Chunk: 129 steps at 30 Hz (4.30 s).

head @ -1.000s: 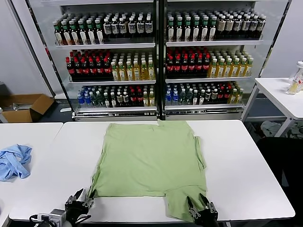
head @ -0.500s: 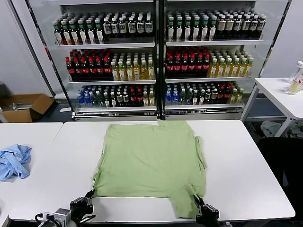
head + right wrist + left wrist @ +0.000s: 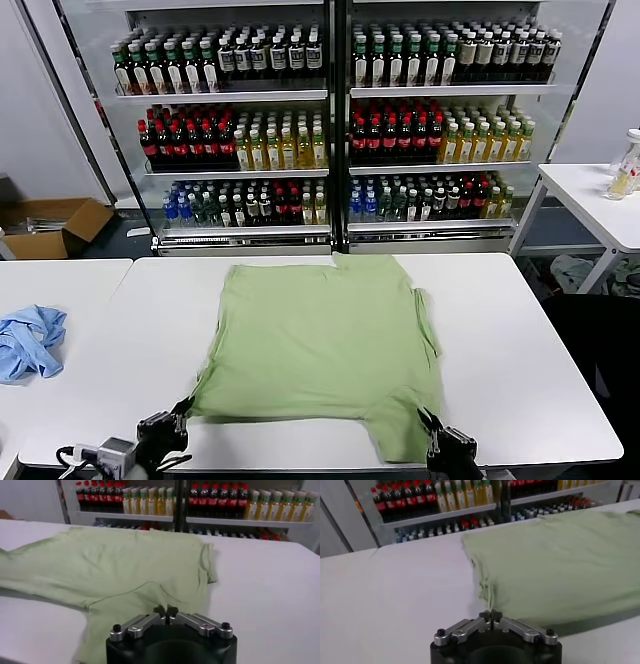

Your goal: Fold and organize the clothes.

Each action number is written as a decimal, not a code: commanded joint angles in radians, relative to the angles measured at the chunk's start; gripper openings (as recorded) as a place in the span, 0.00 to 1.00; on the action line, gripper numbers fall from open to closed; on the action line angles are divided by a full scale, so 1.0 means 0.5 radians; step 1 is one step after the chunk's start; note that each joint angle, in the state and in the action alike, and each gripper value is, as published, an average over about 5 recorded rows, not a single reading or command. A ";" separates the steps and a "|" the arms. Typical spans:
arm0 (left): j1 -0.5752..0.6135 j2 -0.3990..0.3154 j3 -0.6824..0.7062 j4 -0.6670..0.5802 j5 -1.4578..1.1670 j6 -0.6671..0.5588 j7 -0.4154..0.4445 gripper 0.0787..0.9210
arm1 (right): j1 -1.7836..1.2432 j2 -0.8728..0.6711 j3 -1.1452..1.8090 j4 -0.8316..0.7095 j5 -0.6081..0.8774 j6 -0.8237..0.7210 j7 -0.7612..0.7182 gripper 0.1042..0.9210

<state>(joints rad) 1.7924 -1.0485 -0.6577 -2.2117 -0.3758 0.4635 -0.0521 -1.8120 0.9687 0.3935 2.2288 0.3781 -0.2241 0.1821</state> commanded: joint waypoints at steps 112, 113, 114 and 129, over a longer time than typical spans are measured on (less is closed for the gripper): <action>-0.650 -0.069 0.288 0.583 -0.170 -0.001 -0.010 0.05 | 0.619 0.165 -0.122 -0.426 0.145 -0.175 0.110 0.15; -0.647 -0.067 0.281 0.574 -0.175 0.001 -0.010 0.03 | 0.621 0.159 -0.112 -0.425 0.147 -0.175 0.105 0.12; -0.642 -0.065 0.274 0.564 -0.180 0.005 -0.010 0.02 | 0.622 0.152 -0.099 -0.423 0.150 -0.176 0.098 0.09; -0.263 -0.011 0.124 0.103 -0.287 0.166 -0.080 0.01 | 0.192 0.028 0.146 -0.015 0.106 -0.198 0.024 0.02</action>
<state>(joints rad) 1.5584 -1.0606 -0.5652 -2.0369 -0.5019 0.5133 -0.0806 -1.5929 1.0009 0.4132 2.1138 0.4518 -0.3219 0.2012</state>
